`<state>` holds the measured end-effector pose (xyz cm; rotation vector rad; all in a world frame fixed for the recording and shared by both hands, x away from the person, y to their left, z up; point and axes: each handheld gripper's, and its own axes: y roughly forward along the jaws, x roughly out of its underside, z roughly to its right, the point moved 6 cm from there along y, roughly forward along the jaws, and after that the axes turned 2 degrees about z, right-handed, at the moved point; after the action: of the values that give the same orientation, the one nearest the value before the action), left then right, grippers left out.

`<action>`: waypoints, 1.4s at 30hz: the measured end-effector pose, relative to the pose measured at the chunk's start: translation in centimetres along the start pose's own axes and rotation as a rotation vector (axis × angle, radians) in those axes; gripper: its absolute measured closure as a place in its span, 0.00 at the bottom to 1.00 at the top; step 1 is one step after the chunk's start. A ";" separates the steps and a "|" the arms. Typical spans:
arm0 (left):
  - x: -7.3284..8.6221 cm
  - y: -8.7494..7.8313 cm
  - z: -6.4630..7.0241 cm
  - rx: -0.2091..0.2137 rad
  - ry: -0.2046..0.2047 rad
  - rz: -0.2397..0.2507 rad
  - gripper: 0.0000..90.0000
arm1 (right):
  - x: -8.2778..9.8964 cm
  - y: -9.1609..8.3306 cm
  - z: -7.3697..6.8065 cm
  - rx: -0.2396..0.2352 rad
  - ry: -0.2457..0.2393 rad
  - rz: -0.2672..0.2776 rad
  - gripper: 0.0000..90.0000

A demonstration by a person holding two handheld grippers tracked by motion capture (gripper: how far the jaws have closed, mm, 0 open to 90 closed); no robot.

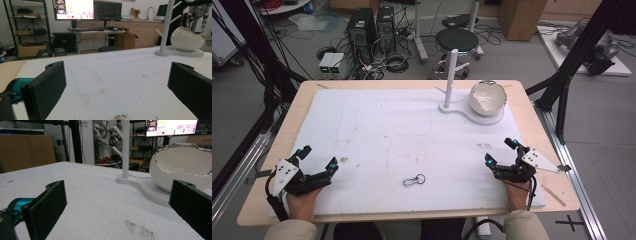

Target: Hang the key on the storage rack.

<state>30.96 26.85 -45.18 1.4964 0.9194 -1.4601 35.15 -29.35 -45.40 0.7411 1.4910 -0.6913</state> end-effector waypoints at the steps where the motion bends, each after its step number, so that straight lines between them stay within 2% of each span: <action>1: 0.0 0.0 0.0 0.002 0.004 -0.001 0.03 | 0.0 0.0 0.0 0.001 0.002 -0.002 0.01; 10: 0.0 0.0 0.1 0.000 0.013 0.003 0.03 | 0.0 -0.1 -0.1 0.003 -0.005 0.007 0.01; 16: 0.0 0.0 0.1 -0.001 0.009 -0.004 0.02 | -0.1 -0.1 0.3 0.006 0.022 0.014 0.01; 18: 0.0 0.0 0.0 0.000 0.009 -0.007 0.03 | -0.1 -0.1 0.4 0.008 0.042 0.009 0.01; 20: 0.0 0.0 0.0 0.000 0.007 -0.011 0.03 | -0.2 -0.1 0.5 0.034 0.045 -0.033 0.01; 22: 0.0 0.0 0.0 0.002 0.005 -0.012 0.02 | -0.6 -0.2 0.2 0.022 0.050 -0.042 0.01; 23: 0.0 0.0 0.0 0.003 0.005 -0.011 0.03 | -1.8 -0.1 -0.4 -0.003 0.023 -0.022 0.01; 24: 0.0 0.0 0.0 0.003 0.005 -0.011 0.03 | -2.1 0.0 -0.6 -0.012 0.027 -0.024 0.01; 26: 0.0 0.1 0.0 0.004 0.004 -0.013 0.03 | -2.7 0.1 -0.9 -0.027 0.019 -0.030 0.01; 27: 0.0 0.1 0.0 0.005 0.003 -0.014 0.03 | -4.1 0.7 -1.8 -0.076 0.008 -0.045 0.01; 29: 0.0 0.0 0.0 0.002 -0.002 -0.010 0.03 | -5.3 1.3 -2.6 -0.115 -0.005 -0.066 0.01; 30: 0.0 0.0 0.0 0.002 -0.002 -0.010 0.03 | -5.3 1.3 -2.6 -0.115 -0.005 -0.066 0.01; 31: 0.0 0.0 0.0 0.002 -0.001 -0.008 0.03 | -6.4 2.0 -3.6 -0.158 -0.013 -0.104 0.01; 33: 0.0 0.0 0.0 0.003 0.004 -0.008 0.03 | -7.2 2.7 -4.5 -0.205 -0.038 -0.145 0.01; 34: 0.0 0.0 0.0 0.002 0.000 -0.007 0.03 | -7.5 3.2 -5.1 -0.227 -0.058 -0.186 0.01; 37: 0.0 0.0 -0.1 0.002 -0.001 -0.007 0.03 | -8.1 4.4 -7.1 -0.311 -0.091 -0.268 0.01; 42: 0.0 0.0 0.0 0.002 -0.003 -0.006 0.03 | -8.1 6.3 -10.0 -0.415 -0.172 -0.361 0.01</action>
<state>31.00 26.84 -45.18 1.4937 0.9221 -1.4669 34.20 -17.93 -36.73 0.0934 1.5559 -0.6633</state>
